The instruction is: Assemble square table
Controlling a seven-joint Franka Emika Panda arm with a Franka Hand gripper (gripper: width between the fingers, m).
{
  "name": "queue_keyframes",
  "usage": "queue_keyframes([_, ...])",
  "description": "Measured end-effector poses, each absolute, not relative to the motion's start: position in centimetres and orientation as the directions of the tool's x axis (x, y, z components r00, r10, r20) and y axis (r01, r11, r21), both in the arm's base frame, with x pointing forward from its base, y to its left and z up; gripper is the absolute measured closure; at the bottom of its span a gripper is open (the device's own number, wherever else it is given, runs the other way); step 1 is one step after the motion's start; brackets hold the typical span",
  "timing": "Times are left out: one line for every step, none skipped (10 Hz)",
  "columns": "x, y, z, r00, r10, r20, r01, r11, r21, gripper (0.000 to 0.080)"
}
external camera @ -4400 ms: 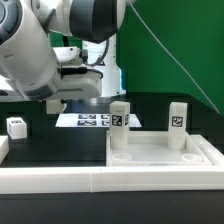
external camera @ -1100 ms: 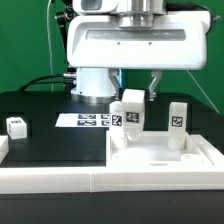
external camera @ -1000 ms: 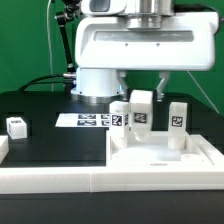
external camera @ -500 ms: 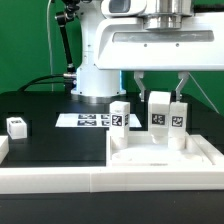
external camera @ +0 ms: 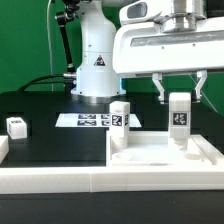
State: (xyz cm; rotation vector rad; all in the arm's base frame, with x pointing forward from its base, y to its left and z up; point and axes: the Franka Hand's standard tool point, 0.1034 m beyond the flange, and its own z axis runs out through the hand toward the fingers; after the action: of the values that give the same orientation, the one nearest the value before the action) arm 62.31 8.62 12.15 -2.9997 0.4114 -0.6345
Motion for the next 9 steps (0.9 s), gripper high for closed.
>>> queue_keyframes([62.3, 9.0, 12.2, 0.888, -0.243, 0.391, -0.224, -0.970, -0.092, 0.0509])
queue_keyframes([62.4, 9.0, 12.4, 0.894, -0.219, 0.390, -0.203, -0.976, -0.084, 0.0509])
queue_keyframes([62.4, 9.0, 12.3, 0.894, -0.222, 0.390, -0.206, -0.975, -0.085, 0.0509])
queue_keyframes([62.4, 9.0, 12.3, 0.894, -0.222, 0.389, -0.206, -0.975, -0.085, 0.0509])
queue_keyframes([62.4, 9.0, 12.3, 0.894, -0.222, 0.389, -0.206, -0.975, -0.085, 0.0509])
queue_keyframes([62.3, 9.1, 12.2, 0.898, -0.203, 0.390, -0.188, -0.979, -0.076, 0.0509])
queue_keyframes([62.1, 9.7, 11.9, 0.908, -0.153, 0.389, -0.142, -0.988, -0.055, 0.0509])
queue_keyframes([61.9, 10.0, 11.6, 0.916, -0.120, 0.384, -0.112, -0.993, -0.042, 0.0509])
queue_keyframes([61.6, 10.1, 11.4, 0.923, -0.098, 0.371, -0.093, -0.995, -0.032, 0.0509])
